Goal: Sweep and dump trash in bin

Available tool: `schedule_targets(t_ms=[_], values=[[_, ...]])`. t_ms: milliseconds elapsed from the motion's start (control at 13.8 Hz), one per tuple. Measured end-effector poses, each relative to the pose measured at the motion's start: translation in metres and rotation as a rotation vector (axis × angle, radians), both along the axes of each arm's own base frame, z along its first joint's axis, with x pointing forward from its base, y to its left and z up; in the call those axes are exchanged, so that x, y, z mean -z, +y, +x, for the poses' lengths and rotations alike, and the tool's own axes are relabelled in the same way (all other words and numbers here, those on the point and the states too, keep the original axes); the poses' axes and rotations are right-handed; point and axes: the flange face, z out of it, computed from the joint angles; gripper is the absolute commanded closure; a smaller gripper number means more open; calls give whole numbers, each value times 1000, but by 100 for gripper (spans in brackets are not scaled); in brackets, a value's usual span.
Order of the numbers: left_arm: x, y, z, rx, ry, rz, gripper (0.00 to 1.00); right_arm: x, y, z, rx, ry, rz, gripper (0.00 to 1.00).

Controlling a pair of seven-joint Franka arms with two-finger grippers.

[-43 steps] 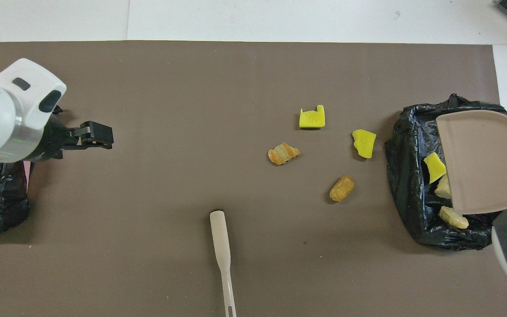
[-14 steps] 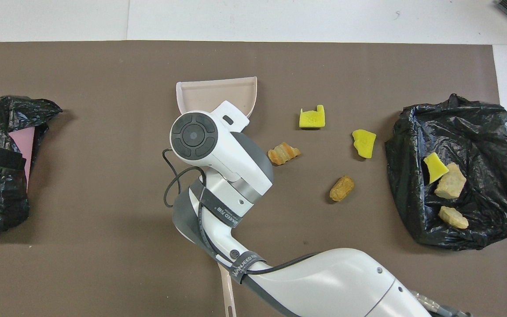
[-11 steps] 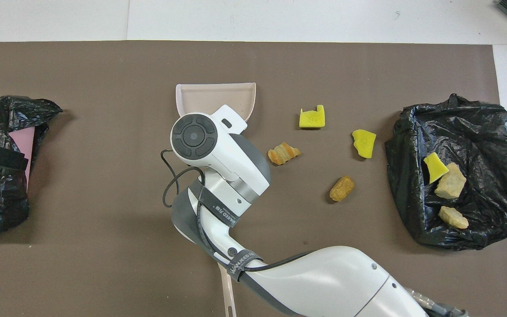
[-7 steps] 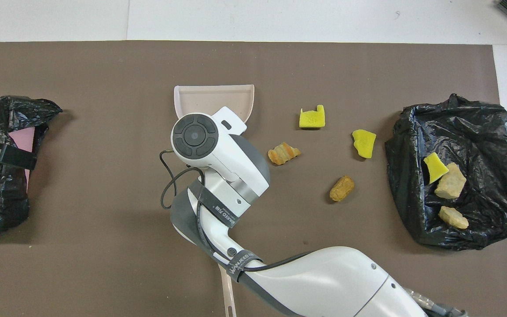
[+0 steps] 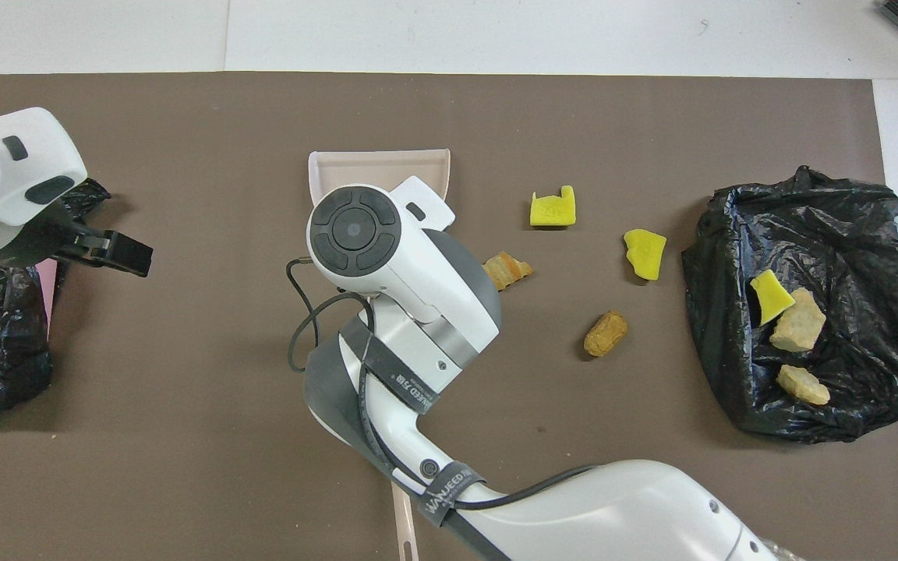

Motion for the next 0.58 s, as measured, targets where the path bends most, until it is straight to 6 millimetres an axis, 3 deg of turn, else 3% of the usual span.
schedule_targets(t_ms=[145, 362, 580], values=[[17, -18, 10, -29, -4, -33, 0, -20, -9, -28, -9, 29, -18, 0], [46, -54, 24, -70, -17, -47, 0, -40, -14, -93, -43, 87, -15, 0], [80, -102, 30, -76, -26, -49, 0, -29, -13, -161, -80, 143, -39, 0]])
